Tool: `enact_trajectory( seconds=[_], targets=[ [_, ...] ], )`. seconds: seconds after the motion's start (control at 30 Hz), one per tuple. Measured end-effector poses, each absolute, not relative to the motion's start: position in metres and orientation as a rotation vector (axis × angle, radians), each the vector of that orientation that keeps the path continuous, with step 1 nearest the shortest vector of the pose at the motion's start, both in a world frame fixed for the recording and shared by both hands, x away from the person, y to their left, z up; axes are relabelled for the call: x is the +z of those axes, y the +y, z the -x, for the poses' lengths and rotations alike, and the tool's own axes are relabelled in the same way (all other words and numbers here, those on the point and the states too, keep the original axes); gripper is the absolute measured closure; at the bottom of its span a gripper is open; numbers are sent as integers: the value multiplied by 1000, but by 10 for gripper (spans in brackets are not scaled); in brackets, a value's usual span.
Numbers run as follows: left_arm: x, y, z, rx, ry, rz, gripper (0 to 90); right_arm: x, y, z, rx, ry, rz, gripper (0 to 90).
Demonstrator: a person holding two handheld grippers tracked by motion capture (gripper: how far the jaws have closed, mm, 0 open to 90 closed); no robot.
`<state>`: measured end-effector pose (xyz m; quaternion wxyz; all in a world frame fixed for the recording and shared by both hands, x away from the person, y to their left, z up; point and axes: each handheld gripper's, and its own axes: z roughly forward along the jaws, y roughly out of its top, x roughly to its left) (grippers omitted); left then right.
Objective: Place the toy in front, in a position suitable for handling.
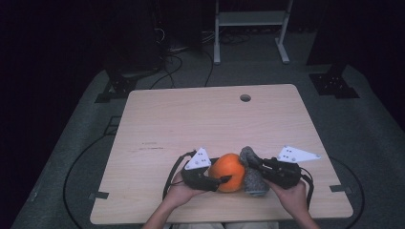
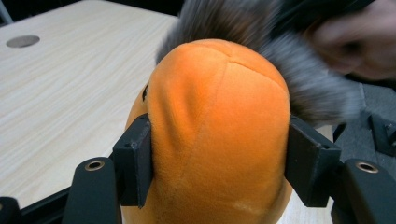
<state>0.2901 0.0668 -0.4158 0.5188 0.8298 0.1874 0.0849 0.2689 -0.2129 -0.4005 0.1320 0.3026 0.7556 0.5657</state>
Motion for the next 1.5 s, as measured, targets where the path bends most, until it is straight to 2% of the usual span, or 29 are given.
enact_trajectory(
  seconds=[0.1, 0.2, 0.23, 0.3, 0.43, 0.53, 0.7, 0.8, 1.0, 1.23, 1.5],
  targets=[
    [-416, 64, -290, 218, 446, -2004, 330, -394, -199, -260, 1590, 2206, -776, 807],
    [-420, 63, -290, 171, 407, -2015, 187, -401, -205, -268, 1580, 2210, -837, 807],
    [-422, 62, -289, 196, 387, -2025, 185, -405, -208, -271, 1571, 2204, -863, 807],
    [-423, 61, -288, 227, 373, -2044, 193, -409, -214, -277, 1557, 2195, -911, 807],
    [-423, 62, -289, 274, 409, -2029, 300, -407, -215, -275, 1545, 2195, -908, 807],
    [-425, 64, -294, 253, 509, -1973, 324, -402, -210, -266, 1591, 2188, -846, 808],
    [-426, 66, -298, 227, 563, -1952, 325, -398, -187, -255, 1512, 2220, -708, 807],
    [-427, 67, -298, 205, 551, -1942, 327, -401, -198, -264, 1506, 2194, -782, 808],
    [-428, 65, -299, 208, 559, -1936, 278, -407, -210, -272, 1494, 2194, -886, 808],
    [-428, 61, -292, 245, 523, -1949, 316, -392, -188, -259, 1537, 2218, -750, 807],
    [-430, 67, -295, 232, 565, -1915, 295, -408, -218, -278, 1529, 2214, -933, 807]
  ],
)
